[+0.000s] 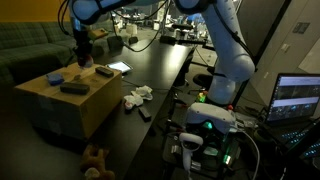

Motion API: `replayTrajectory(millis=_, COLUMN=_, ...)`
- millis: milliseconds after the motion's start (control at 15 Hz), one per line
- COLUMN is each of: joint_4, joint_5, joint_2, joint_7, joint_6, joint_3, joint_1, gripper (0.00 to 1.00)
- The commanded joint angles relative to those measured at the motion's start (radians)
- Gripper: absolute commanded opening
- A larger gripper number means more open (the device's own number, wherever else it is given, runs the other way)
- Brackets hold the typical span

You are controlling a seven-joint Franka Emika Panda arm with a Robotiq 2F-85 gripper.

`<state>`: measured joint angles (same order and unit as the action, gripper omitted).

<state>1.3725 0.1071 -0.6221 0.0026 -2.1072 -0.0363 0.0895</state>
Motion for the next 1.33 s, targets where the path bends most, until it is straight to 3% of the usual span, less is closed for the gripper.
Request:
replayTrajectory(millis=0, joint_4=0.241, joint_5=-0.053, joint_2=0.229, joint_7=-0.069, joint_6=0.042, joint_3=-0.023, joint_1=-0.035, gripper=0.05)
replayTrajectory(millis=467, joint_4=0.611, joint_5=-0.129, joint_2=0.544, joint_7=-0.11, joint_6=0.061, joint_3=-0.013, joint_1=-0.068, gripper=0.05)
replayTrajectory(millis=800, joint_4=0.904, joint_5=-0.177, joint_2=0.704, joint_7=-0.153, joint_6=0.026, joint_3=0.002, joint_1=-0.071, gripper=0.05)
replayTrajectory(millis=1000, joint_4=1.026, joint_5=-0.182, joint_2=0.691, joint_7=-0.172, joint_6=-0.058, joint_3=0.001, joint_1=-0.061, gripper=0.05)
replayTrajectory(millis=1267, joint_4=1.084, joint_5=-0.157, joint_2=0.534, joint_7=-0.129, joint_6=-0.214, joint_3=-0.015, joint_1=-0.048, gripper=0.05)
